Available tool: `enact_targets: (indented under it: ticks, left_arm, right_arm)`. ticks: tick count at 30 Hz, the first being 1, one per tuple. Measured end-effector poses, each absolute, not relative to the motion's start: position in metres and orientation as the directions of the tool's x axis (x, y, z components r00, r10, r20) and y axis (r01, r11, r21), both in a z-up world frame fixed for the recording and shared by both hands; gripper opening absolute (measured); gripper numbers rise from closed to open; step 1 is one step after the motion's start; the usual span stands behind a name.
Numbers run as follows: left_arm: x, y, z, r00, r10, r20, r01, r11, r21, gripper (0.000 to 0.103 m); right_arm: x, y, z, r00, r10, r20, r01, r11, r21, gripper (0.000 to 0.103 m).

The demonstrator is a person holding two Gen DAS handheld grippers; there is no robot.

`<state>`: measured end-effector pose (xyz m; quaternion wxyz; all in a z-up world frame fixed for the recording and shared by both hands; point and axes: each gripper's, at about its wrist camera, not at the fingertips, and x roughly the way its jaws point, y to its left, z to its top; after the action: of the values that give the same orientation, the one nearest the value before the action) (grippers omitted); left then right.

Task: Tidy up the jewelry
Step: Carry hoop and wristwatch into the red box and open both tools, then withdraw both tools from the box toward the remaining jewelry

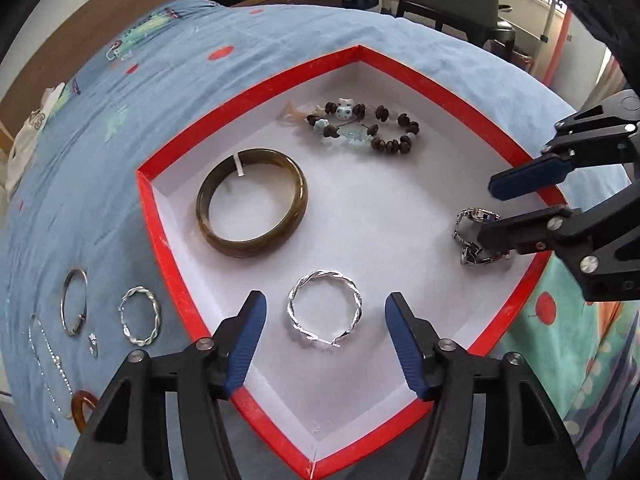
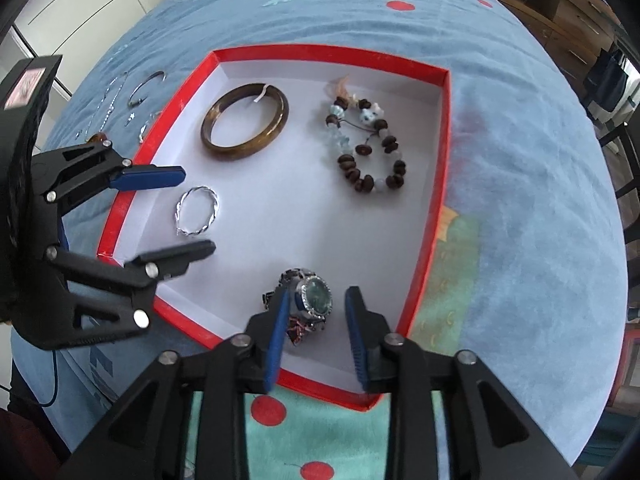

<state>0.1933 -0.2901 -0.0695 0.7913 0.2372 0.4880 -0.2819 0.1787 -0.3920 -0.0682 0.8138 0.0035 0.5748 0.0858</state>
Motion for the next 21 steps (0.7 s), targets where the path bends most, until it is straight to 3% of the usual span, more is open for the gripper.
enact_targets:
  ticks: [17,19,21]
  left_arm:
    - [0.152,-0.196,0.012,0.486,-0.275,-0.829,0.547,0.836,0.043,0.061]
    - [0.144,-0.179,0.023,0.512,-0.253,-0.821,0.513,0.857,0.056,0.070]
    - [0.135,-0.154,0.037,0.551,-0.235,-0.800,0.465,0.883,0.061,0.073]
  right_arm:
    - [0.103,-0.413,0.034,0.528,0.061,-0.847,-0.012,0.998,0.064,0.034]
    - [0.093,-0.406,0.050,0.563,0.060,-0.824,-0.009,0.998,0.066,0.034]
    - [0.083,-0.398,0.065,0.598,0.059,-0.799,-0.010,0.998,0.067,0.034]
